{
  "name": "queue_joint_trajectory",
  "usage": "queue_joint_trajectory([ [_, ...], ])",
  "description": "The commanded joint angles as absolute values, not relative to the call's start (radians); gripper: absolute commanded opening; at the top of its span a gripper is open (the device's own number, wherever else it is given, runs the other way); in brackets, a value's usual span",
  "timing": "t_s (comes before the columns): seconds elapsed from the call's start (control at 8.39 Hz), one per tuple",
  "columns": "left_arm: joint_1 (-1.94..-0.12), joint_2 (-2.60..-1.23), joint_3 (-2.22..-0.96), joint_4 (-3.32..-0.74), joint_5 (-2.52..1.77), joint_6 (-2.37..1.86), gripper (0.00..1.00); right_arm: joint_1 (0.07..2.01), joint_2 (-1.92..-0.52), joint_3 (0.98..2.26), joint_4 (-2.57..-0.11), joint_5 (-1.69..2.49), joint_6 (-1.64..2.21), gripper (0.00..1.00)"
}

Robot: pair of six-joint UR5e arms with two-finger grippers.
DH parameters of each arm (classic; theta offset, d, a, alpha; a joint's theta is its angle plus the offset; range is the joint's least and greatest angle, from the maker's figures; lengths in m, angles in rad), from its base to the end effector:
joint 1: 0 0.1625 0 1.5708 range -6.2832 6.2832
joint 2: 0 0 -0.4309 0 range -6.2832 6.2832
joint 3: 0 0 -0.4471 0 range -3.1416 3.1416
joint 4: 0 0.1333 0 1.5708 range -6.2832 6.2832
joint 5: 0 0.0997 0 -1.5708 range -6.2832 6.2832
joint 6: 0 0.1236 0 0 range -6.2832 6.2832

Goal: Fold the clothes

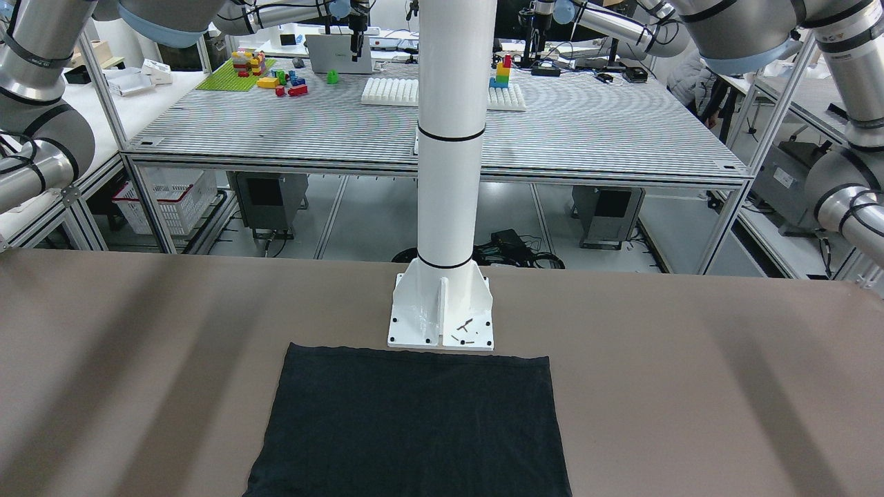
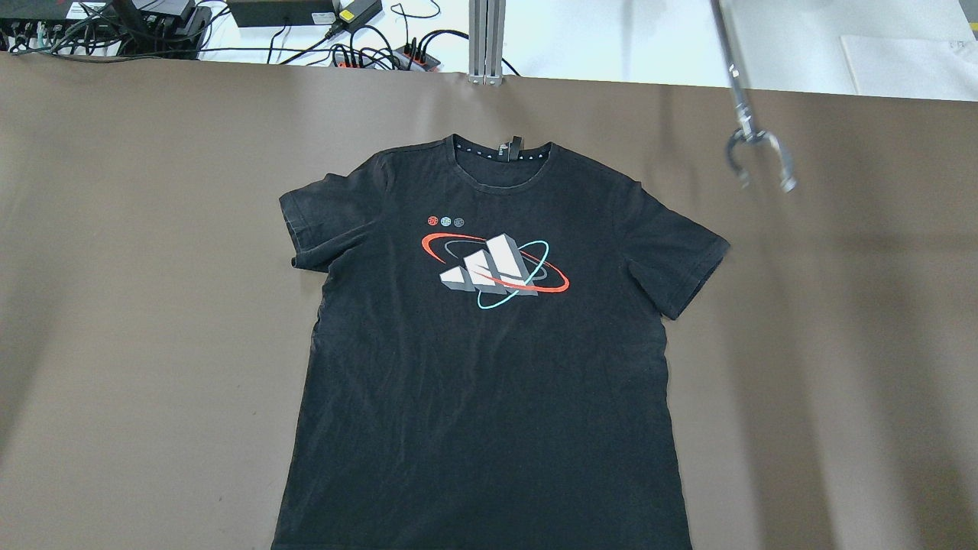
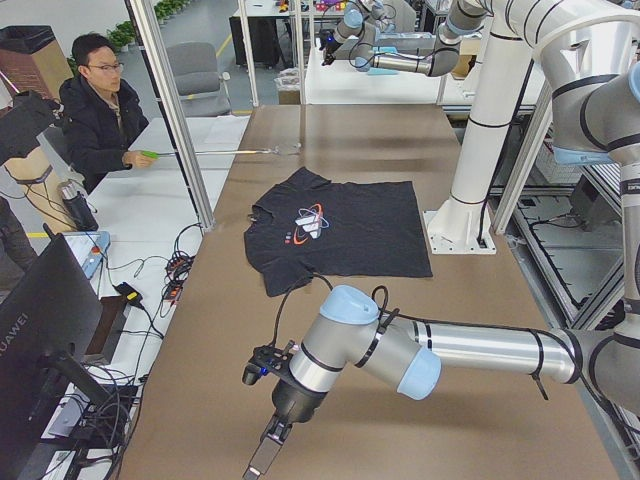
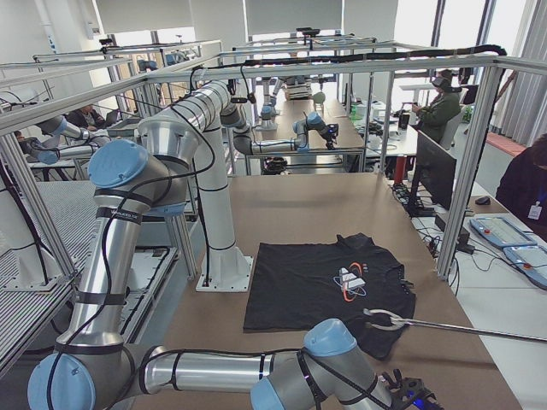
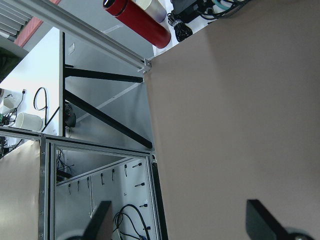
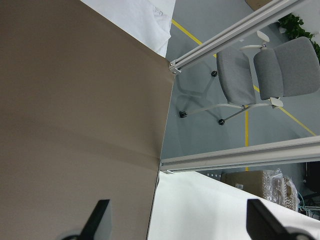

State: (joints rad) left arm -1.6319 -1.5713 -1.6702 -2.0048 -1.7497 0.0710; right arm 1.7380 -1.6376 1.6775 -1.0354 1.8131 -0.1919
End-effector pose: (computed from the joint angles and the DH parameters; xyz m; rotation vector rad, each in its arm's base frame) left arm -0.1473 -0.5849 0.6028 0.5429 0.1391 0.0574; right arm 0.1965 -0.5418 0.6210 0.6054 -0.1296 -0.0936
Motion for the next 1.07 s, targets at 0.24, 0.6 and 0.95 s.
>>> queue_joint_trajectory([
  [0.24,-1.632,-1.569,-1.666,-2.005,-1.753,0.071,0.94,1.738,-1.637,1.674,-1.034,1.813,-0.192,0.95],
  [0.6,-1.631,-1.532,-1.661,-2.049,-1.756,0.075,0.94,1.736,-1.646,1.666,-1.031,1.809,-0.201,0.95],
  [0.95,-1.631,-1.531,-1.660,-2.057,-1.763,0.075,0.92,1.733,-1.646,1.677,-1.035,1.822,-0.190,0.95],
])
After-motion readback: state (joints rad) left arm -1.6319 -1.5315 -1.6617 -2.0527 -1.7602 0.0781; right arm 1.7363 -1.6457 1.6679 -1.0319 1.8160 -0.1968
